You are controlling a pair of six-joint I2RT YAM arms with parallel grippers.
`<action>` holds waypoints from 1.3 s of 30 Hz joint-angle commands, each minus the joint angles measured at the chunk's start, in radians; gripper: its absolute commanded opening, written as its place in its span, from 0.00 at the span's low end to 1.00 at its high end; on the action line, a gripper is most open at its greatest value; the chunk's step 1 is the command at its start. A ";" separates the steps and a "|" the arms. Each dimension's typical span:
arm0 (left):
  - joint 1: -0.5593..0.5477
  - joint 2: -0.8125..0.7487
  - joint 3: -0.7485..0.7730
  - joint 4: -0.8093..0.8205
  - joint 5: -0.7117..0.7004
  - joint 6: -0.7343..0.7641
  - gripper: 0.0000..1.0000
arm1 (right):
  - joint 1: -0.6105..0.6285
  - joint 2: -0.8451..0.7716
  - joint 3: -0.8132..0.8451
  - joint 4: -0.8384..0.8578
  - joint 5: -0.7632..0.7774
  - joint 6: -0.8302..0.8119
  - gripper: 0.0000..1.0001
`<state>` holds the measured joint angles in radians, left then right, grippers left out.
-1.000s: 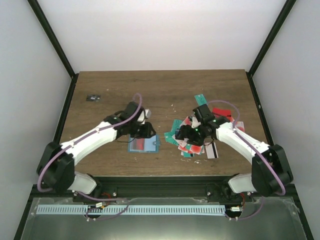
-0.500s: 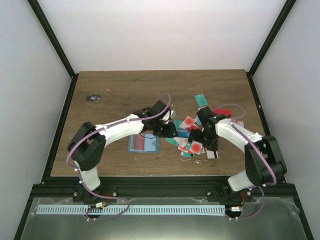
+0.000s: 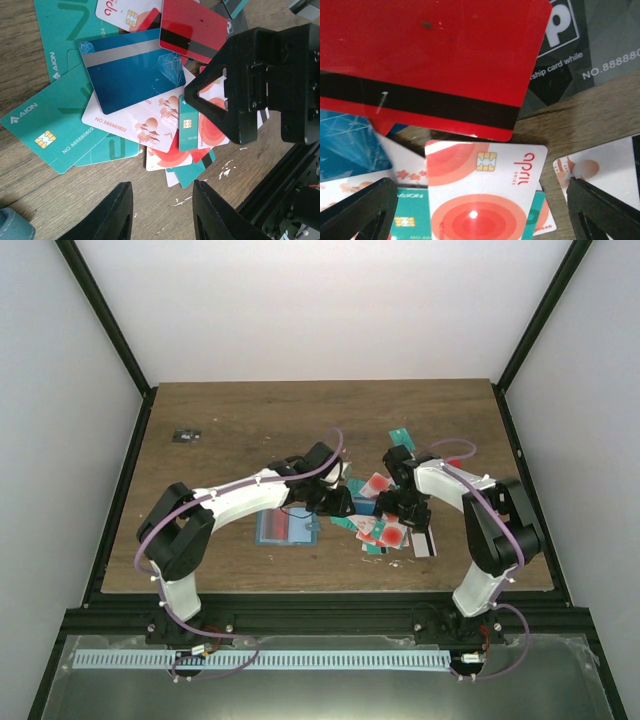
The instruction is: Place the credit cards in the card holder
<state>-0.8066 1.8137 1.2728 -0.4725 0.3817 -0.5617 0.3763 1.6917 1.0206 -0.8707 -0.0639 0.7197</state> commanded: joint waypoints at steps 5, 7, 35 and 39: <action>-0.001 -0.014 -0.046 -0.006 -0.017 0.033 0.35 | -0.003 0.074 -0.045 0.064 0.026 0.005 0.81; 0.000 -0.022 -0.058 -0.006 -0.018 0.036 0.35 | -0.002 0.092 -0.069 0.085 0.022 0.004 0.71; -0.018 -0.103 -0.148 0.080 0.083 0.008 0.36 | -0.004 -0.217 -0.180 0.052 -0.199 0.000 0.40; -0.031 -0.101 -0.159 0.109 0.100 -0.002 0.37 | -0.004 -0.240 -0.189 0.047 -0.196 0.000 0.44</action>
<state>-0.8219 1.7359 1.1290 -0.4118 0.4431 -0.5503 0.3691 1.4834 0.8459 -0.7952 -0.2455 0.7174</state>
